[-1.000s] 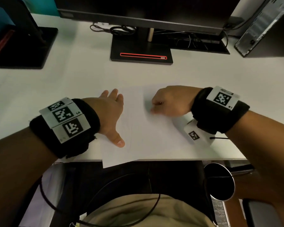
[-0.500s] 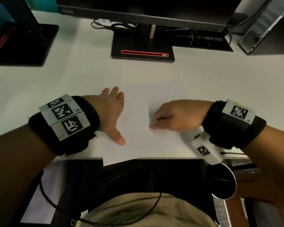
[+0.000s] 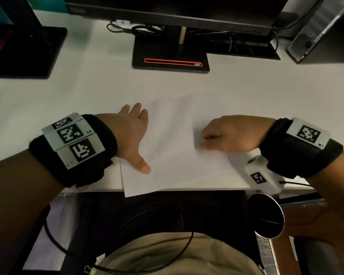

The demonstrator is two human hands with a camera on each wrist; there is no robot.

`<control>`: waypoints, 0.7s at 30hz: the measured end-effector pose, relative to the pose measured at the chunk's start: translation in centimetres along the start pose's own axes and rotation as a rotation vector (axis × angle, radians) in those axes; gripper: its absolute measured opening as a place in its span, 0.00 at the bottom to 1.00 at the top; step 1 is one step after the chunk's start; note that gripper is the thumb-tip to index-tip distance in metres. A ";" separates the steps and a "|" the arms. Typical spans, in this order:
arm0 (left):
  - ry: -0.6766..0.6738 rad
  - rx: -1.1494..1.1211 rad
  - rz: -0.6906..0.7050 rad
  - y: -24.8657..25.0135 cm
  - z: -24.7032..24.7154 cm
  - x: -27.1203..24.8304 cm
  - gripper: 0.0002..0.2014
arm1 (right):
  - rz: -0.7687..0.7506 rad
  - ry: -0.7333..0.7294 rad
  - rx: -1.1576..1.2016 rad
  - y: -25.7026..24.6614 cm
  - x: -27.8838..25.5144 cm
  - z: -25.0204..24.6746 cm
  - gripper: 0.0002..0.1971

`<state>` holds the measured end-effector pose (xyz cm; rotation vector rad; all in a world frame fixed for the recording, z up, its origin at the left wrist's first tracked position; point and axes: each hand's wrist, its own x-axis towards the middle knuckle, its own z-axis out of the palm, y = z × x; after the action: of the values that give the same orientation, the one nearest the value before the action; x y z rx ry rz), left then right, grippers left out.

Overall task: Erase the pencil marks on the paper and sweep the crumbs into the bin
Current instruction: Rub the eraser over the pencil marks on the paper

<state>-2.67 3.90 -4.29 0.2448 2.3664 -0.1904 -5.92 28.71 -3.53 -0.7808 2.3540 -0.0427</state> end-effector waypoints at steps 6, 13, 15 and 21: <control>-0.002 -0.006 0.003 0.0 0.1 0.1 0.76 | 0.068 0.092 0.093 3.0 -0.5 -0.4 0.23; 0.002 -0.009 0.003 0.1 0.0 -0.1 0.75 | -0.013 -0.007 0.125 -0.4 0.4 1.1 0.22; 0.004 -0.018 0.006 -0.1 0.2 -0.1 0.75 | 0.120 0.032 0.098 1.6 -0.1 -0.3 0.21; 0.011 -0.028 0.005 0.0 0.0 0.0 0.75 | 0.101 0.052 0.271 2.2 -1.5 0.6 0.22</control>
<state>-2.61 3.90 -4.30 0.2387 2.3770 -0.1534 -5.82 31.40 -3.62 -0.5345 2.3675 -0.3353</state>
